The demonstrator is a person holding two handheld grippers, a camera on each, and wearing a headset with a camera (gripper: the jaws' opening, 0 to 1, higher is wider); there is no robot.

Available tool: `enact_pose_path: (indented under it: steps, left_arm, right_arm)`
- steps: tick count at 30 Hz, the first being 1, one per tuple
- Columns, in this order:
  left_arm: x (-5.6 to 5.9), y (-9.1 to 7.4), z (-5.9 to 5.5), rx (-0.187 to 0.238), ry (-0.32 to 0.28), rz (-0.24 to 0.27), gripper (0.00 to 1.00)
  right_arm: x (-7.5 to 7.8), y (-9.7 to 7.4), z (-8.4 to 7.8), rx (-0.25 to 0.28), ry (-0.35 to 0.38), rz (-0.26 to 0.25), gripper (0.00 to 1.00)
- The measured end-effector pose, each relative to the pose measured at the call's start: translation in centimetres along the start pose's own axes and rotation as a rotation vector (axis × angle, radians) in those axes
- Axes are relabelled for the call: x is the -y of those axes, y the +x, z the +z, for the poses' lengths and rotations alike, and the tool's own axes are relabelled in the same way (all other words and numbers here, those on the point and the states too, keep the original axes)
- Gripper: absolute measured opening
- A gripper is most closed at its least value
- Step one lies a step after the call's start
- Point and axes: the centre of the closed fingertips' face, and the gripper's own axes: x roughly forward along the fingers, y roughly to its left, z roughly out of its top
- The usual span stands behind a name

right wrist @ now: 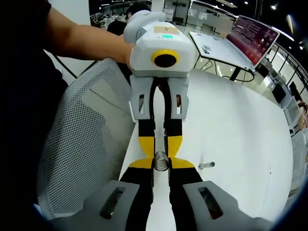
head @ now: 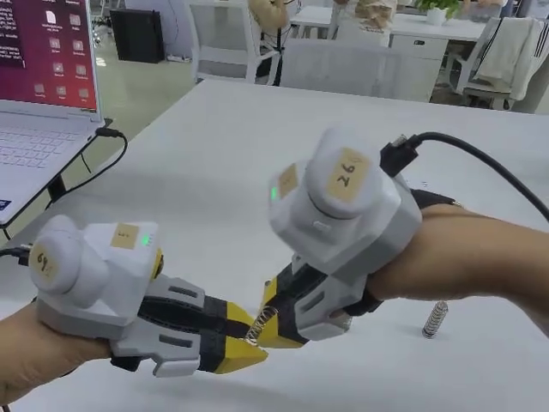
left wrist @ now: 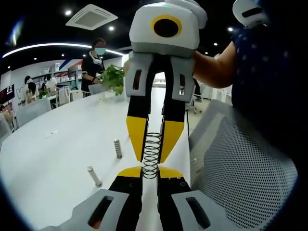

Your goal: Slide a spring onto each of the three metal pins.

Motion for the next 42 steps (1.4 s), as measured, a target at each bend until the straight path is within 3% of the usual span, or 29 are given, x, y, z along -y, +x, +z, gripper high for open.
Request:
enact_pose_path:
  steps: [27,42]
  left_arm:
    - [-0.5,-0.2,-0.4,0.003,-0.023,0.012,0.07]
    - [-2.3,-1.5,-1.8,0.007,-0.073,0.104,0.19]
  right_arm:
    - [0.4,0.3,-0.1,-0.028,-0.011,-0.002,0.08]
    - [1.2,0.0,-1.1,-0.041,0.012,-0.017,0.08]
